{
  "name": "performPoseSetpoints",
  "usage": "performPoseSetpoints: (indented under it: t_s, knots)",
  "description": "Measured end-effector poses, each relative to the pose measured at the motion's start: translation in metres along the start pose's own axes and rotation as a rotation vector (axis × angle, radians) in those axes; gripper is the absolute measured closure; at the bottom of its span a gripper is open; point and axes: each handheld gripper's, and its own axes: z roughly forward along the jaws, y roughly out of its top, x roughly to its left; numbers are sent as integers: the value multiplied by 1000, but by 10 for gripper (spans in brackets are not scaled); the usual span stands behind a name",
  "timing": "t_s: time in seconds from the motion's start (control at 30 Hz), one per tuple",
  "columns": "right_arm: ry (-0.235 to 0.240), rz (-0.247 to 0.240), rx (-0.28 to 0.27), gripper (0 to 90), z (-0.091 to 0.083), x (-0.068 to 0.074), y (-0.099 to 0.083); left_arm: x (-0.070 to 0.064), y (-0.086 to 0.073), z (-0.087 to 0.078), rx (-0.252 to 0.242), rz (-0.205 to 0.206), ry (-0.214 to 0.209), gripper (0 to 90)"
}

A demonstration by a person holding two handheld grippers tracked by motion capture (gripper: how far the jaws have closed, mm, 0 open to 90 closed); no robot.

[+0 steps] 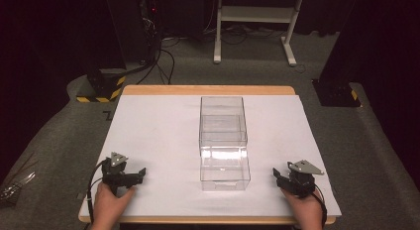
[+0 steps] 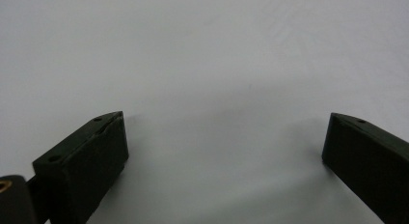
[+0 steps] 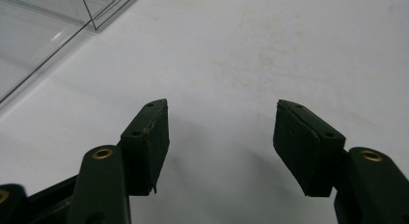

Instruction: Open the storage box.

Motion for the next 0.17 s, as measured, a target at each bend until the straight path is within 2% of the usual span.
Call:
performPoseSetpoints:
  t_s: [0.17]
  knots:
    - [10,6,-2,356,0,-1,0,0,0,0,1,6,1,22]
